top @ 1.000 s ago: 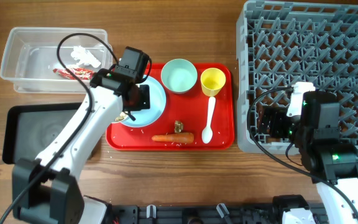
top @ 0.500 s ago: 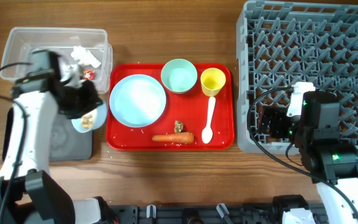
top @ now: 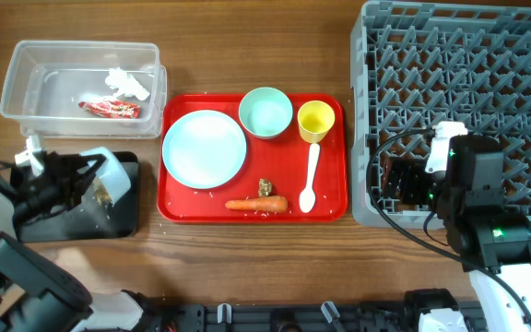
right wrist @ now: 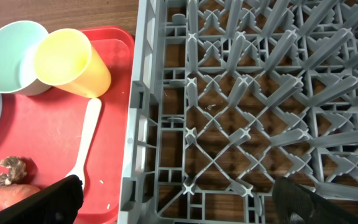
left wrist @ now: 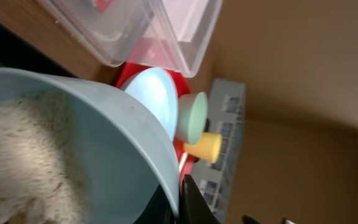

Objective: Sort waste into correct bins and load items into the dishwasher rack
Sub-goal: 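Tip the rice bowl over the black tray to dump the rice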

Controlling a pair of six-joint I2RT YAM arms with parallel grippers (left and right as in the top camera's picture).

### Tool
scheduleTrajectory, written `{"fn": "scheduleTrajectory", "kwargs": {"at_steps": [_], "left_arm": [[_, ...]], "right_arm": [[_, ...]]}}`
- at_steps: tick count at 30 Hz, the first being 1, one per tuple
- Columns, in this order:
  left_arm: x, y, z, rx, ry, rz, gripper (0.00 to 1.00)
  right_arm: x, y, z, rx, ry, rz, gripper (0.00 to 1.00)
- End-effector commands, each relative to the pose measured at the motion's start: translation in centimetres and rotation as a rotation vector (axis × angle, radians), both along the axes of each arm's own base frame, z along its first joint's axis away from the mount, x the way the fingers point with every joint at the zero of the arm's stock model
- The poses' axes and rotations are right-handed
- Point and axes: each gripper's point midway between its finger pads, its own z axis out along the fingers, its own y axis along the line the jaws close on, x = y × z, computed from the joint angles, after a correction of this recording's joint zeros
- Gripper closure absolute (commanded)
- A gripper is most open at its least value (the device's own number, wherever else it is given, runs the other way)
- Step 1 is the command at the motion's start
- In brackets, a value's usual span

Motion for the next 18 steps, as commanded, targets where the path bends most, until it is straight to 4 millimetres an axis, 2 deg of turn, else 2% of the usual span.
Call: {"fn": "scheduleTrajectory", "kwargs": {"at_steps": [1,4,10,18], "left_arm": [[0.12,0.46,1.4,-0.114,-0.199,0.024,0.96],[-0.15,0.58,1.23,-0.137,-0.255,0.038,0.96],[-0.5,0.15,0.83,-0.049,-0.348,0.001,0.96],[-0.59,0.05,0.76,-0.038,-0.359,-0.004,0.96]], "right_arm": [[0.35,-0.18,0.95,-0.018,-0.024,0.0,0.0],[0.36,-0.18,0.96,-0.018,-0.024,0.0,0.0],[0.35,-0.18,0.95,-0.018,-0.024,0.001,0.0],[0.35,-0.18,0.95,-0.018,-0.024,0.0,0.0]]}}
